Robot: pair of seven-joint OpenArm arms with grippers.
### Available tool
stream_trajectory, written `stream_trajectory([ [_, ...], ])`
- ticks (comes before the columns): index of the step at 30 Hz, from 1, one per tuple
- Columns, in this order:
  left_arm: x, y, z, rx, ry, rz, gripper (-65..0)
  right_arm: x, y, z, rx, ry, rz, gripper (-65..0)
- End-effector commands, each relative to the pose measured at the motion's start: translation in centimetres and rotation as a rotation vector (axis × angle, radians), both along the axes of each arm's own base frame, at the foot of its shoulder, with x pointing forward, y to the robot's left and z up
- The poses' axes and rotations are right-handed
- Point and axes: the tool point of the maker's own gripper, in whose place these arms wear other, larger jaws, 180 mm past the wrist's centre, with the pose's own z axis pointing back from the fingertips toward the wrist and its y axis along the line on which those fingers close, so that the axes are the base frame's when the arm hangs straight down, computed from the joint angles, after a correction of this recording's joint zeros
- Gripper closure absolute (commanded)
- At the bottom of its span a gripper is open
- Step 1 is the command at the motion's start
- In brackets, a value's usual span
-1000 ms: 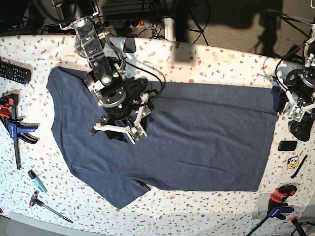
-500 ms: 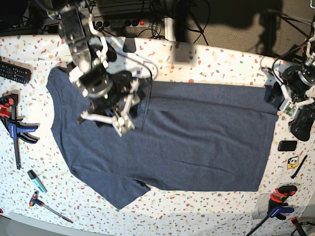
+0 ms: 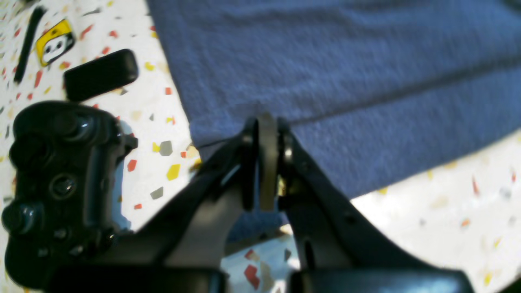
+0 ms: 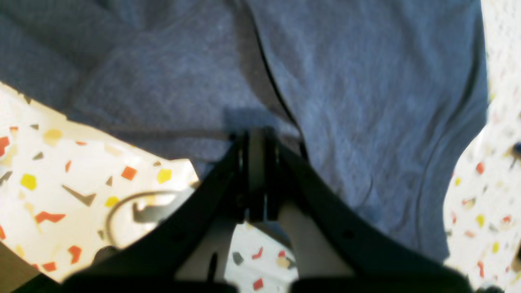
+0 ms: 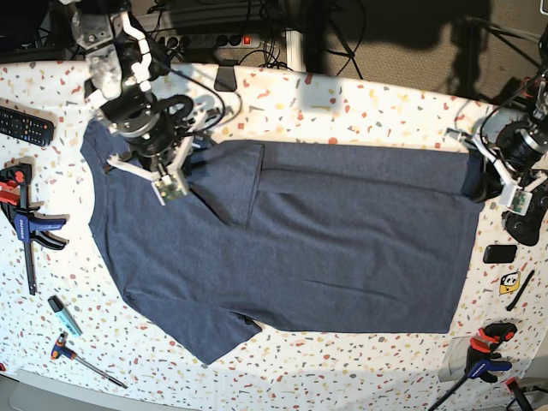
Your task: Fold the T-shirt properly
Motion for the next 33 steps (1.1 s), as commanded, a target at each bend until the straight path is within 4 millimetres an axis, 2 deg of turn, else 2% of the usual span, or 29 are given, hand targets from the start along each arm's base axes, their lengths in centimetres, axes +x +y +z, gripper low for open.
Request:
stream_trajectory([
  [1, 1.1, 0.8, 1.7, -0.001, -0.058, 0.032, 0.0, 0.5, -0.7, 1.1, 0.008, -0.042, -0.02, 0.0],
  [3, 1.4, 0.8, 1.6, -0.015, -0.072, 0.071, 0.0, 0.4, -2.1, 0.8, 0.023, -0.035, -0.065, 0.0],
  [5, 1.4, -0.1, 1.3, -0.045, -0.072, 0.077, 0.0, 0.1, -3.4, 0.0, 0.051, -0.012, -0.106, 0.0],
  [10, 1.3, -1.7, -0.5, -0.093, -0.055, 0.107, 0.0, -0.2, -5.3, -2.3, 0.083, 0.032, -0.144, 0.0],
  [18, 1.3, 0.3, -5.6, -0.117, 0.068, 0.208, 0.0, -1.3, -8.5, -5.0, 0.038, 0.097, -0.22, 0.0],
  [23, -1.0, -0.2, -8.3, -0.095, 0.231, 0.163, 0.0, -2.8, -9.5, -6.1, -0.048, 0.113, -0.207, 0.0],
  [28, -4.2, -1.1, -10.2, -0.095, 0.326, 0.11, 0.0, -5.8, -9.2, -7.5, -0.04, 0.141, -0.191, 0.0],
  [33, -7.3, -0.8, -11.5, -0.119, 0.388, 0.118, 0.0, -8.4, -10.5, -7.9, -0.041, 0.158, -0.224, 0.0],
])
